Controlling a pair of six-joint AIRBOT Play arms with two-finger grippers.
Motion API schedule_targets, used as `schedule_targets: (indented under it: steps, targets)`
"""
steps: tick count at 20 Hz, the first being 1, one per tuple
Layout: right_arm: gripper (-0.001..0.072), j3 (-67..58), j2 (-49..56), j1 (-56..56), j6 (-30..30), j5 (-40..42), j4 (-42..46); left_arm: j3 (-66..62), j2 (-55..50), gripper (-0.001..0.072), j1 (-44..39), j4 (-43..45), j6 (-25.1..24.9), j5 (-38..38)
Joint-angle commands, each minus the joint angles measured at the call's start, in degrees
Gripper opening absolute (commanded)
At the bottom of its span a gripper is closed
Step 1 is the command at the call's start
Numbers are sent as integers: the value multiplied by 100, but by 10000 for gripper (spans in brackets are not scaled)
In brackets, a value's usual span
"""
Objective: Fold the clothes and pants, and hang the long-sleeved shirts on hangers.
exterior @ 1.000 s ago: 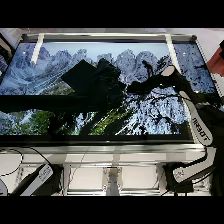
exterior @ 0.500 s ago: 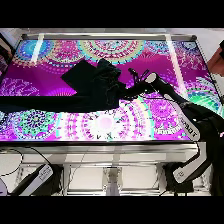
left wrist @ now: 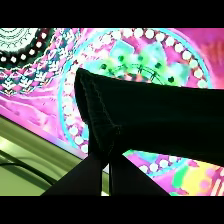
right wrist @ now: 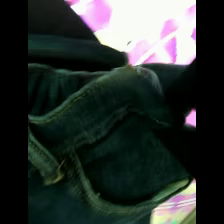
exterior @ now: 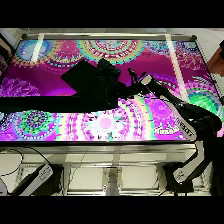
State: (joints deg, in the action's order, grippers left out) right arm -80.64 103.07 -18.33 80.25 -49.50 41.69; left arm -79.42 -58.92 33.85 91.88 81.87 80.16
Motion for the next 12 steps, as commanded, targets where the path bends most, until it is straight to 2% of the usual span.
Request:
schedule_targets:
  steps: [1,6,12]
  targets:
    - [32,-44,2,-94,52,584,-291,0,-4,25,7,-103,-20,26]
    - [31,-804,-553,887,52,-245,-105,-2,-2,25,98,-107,-131,-133]
    - [31,-1436,-2087,3058,175,-1733,1419,-2,-4,25,96,-890,-348,-476]
